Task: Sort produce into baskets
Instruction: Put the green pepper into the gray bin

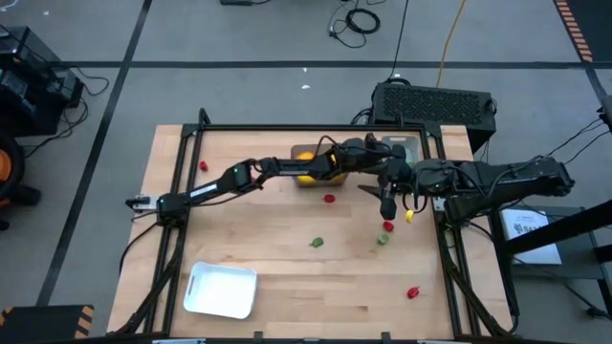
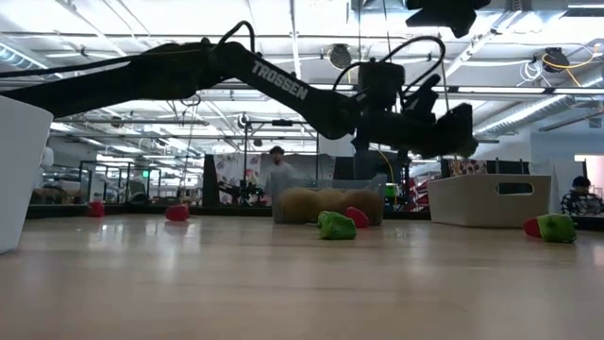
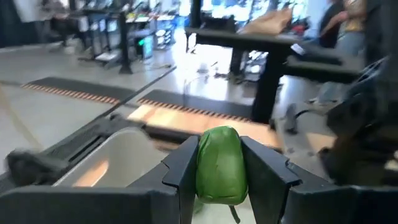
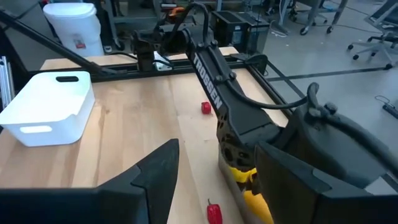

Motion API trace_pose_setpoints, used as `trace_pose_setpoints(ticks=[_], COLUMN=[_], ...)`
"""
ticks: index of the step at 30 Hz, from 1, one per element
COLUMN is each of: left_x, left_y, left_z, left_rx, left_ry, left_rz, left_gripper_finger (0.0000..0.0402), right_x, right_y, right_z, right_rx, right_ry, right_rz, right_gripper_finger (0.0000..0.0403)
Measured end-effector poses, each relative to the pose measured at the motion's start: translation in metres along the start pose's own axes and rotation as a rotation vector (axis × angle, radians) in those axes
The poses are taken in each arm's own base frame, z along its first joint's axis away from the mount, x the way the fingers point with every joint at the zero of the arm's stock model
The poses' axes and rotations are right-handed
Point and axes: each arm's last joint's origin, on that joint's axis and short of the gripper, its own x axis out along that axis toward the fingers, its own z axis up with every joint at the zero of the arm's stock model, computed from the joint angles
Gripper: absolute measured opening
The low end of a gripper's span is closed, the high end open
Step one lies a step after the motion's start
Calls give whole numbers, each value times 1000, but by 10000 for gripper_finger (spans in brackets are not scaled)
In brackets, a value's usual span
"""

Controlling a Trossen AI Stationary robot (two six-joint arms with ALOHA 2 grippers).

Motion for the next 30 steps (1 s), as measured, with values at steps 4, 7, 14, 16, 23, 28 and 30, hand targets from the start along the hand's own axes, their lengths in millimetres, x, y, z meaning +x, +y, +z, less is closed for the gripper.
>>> trace_pose_setpoints(ticks=[4, 7, 14, 16, 23, 28, 30], left_x=[0, 0, 0, 0, -2, -14, -22], left_y=[1, 1, 0, 0, -1, -9, -11], left_z=[-2, -2, -2, -2, -4, 15, 21], left_rx=[0, 1, 11, 28, 25, 87, 134], left_ry=[22, 22, 27, 32, 121, 301, 410], left_rz=[56, 58, 55, 55, 56, 42, 29], left_gripper_finger=[118, 118, 151, 174, 238, 244, 244], right_x=[0, 0, 0, 0, 0, -3, -5], right_y=[0, 0, 0, 0, 0, -1, -3], right_z=[0, 0, 0, 0, -1, 0, 1], right_rx=[3, 3, 5, 4, 20, 33, 38], right_ry=[0, 0, 4, 5, 6, -4, -14], right_rz=[0, 0, -1, -1, -2, -2, -9], right_gripper_finger=[201, 201, 201, 201, 201, 201, 201])
